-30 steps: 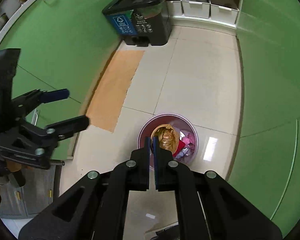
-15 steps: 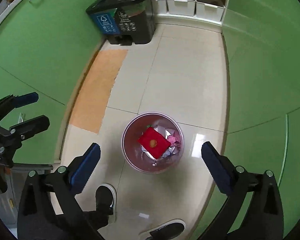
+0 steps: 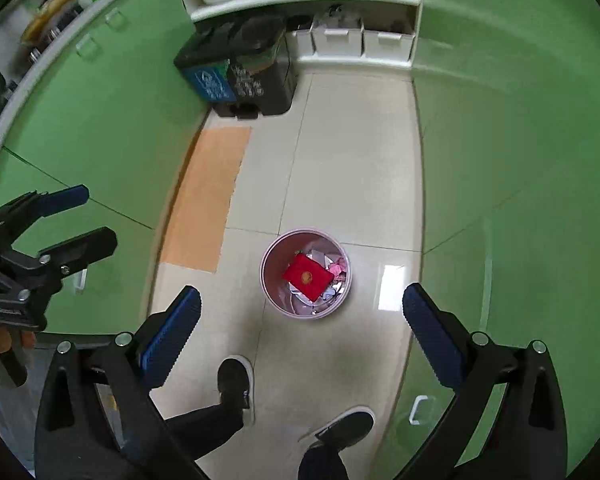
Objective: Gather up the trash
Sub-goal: 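Bring both tools back over the mat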
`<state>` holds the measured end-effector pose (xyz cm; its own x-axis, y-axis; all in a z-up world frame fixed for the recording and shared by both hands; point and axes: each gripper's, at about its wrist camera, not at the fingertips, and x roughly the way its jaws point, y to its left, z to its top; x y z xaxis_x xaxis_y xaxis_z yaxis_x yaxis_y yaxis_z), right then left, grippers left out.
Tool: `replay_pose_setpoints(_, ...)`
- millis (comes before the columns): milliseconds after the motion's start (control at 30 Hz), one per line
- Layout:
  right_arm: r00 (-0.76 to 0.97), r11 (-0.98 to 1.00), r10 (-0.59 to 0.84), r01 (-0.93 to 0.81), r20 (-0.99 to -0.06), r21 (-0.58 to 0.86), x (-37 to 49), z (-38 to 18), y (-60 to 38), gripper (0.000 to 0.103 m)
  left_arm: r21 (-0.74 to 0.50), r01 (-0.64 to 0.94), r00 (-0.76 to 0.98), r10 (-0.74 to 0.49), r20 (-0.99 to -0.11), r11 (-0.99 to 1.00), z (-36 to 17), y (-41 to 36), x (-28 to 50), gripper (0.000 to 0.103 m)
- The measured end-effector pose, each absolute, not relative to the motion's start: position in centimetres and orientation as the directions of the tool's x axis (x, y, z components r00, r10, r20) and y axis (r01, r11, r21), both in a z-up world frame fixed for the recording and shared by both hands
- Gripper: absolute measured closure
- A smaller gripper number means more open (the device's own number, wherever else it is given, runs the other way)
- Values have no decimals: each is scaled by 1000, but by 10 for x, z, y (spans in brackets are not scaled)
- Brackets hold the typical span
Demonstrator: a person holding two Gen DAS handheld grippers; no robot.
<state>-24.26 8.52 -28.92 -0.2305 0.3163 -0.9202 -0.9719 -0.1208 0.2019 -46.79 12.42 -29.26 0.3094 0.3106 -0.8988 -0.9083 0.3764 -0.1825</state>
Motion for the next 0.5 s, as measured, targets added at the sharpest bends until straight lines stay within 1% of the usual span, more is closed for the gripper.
replay_pose_setpoints(300, -197, 6, 414, -976, -889, 219, -179, -122, 18, 3, -169, -862, 346, 311, -885, 478, -146, 90, -423, 5)
replay_pose_setpoints(433, -151, 98, 466, -971, -872, 220, -134, -68, -20, 3, -170, -813, 389, 303, -870, 556, -87, 76, -381, 5)
replay_pose_setpoints(500, -107, 171, 502, -961, -858, 220, -100, -42, -49, 3, -162, -783, 410, 302, -860, 601, -67, 68, -360, 5)
